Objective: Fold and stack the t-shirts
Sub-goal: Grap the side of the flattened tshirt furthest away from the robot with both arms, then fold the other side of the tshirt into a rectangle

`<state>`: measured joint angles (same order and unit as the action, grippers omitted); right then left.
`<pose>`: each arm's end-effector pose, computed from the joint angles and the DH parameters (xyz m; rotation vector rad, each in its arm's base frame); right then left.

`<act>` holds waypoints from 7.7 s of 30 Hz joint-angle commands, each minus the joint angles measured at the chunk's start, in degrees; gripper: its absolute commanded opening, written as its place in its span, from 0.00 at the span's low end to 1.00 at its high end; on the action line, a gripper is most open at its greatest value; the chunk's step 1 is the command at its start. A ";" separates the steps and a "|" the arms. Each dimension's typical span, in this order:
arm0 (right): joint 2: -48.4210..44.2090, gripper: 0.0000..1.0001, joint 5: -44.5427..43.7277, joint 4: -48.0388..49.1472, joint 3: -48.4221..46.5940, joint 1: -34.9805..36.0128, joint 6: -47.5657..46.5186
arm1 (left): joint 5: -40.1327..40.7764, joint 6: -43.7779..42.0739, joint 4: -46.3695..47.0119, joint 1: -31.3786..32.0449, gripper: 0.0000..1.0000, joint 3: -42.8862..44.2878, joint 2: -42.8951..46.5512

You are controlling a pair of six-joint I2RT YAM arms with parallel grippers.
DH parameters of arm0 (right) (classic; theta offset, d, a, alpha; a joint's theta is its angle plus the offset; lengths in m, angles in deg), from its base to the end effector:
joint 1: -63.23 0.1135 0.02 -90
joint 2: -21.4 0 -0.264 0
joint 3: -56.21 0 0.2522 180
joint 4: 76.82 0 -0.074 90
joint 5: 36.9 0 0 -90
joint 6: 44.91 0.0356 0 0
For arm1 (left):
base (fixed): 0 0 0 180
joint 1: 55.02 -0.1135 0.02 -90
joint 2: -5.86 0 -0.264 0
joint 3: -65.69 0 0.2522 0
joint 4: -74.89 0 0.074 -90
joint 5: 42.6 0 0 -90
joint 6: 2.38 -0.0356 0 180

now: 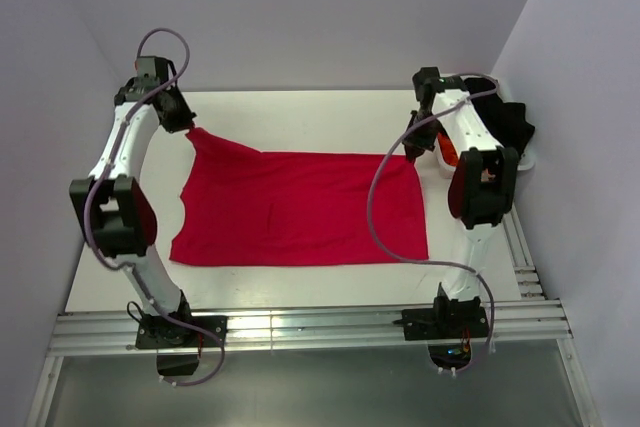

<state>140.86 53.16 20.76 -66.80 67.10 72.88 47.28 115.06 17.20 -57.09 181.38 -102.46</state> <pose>0.4217 0.0286 0.2514 0.6120 2.8898 0.0800 0.4228 0.0152 0.3121 -0.6254 2.3783 -0.1974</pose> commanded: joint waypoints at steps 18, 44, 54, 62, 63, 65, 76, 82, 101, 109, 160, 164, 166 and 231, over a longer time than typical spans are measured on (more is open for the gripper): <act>-44.05 1.00 1.44 18.84 59.80 3.85 7.28 | 16.72 14.22 -8.45 15.07 0.99 -44.54 47.50; -51.07 1.00 6.53 15.58 65.81 4.03 8.85 | 8.38 16.06 -3.54 15.07 0.80 -36.89 30.35; -54.43 0.99 6.45 14.08 68.74 3.94 10.18 | 8.47 14.40 -1.61 15.07 0.78 -38.30 28.33; -46.96 0.74 4.87 17.51 66.36 3.94 8.69 | 9.43 12.90 -1.78 15.07 0.78 -37.42 27.01; -46.25 0.68 4.78 17.77 66.27 3.94 8.60 | 9.61 12.64 -1.87 15.07 0.78 -37.33 26.93; -44.50 0.43 4.52 18.47 65.75 3.94 7.98 | 9.96 12.37 -2.13 15.07 0.78 -37.07 26.93; -37.38 0.00 1.62 18.04 55.85 3.85 6.49 | 10.49 11.76 -1.96 14.99 0.78 -37.68 27.54; -27.28 0.00 -3.38 12.51 35.30 3.68 3.94 | 9.70 11.67 -1.34 14.90 0.78 -36.54 26.49; -14.07 0.00 -12.27 9.34 21.45 1.31 2.44 | 11.55 10.09 -2.40 14.02 0.79 -36.89 28.95; -25.05 0.00 -9.03 13.71 36.54 0.78 4.55 | 11.72 9.82 -2.40 13.93 0.79 -35.75 28.07; -49.84 1.00 -4.28 17.25 61.79 0.78 9.65 | -2.61 1.95 8.33 13.84 0.84 -34.97 13.75; -52.30 1.00 -3.31 16.28 63.02 0.78 9.21 | -4.53 -4.93 9.64 13.40 0.86 -31.01 11.55; -52.84 1.00 -3.13 15.50 63.11 0.78 8.95 | -5.41 -7.39 10.17 13.32 0.86 -30.21 10.32; -54.33 1.00 -1.73 15.93 63.72 0.69 7.81 | -0.85 -6.34 9.99 17.27 0.60 -37.16 11.46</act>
<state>88.49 51.67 36.27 -3.15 68.31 81.21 43.83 108.74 26.21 -40.04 142.35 -90.39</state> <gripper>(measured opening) 0.999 0.587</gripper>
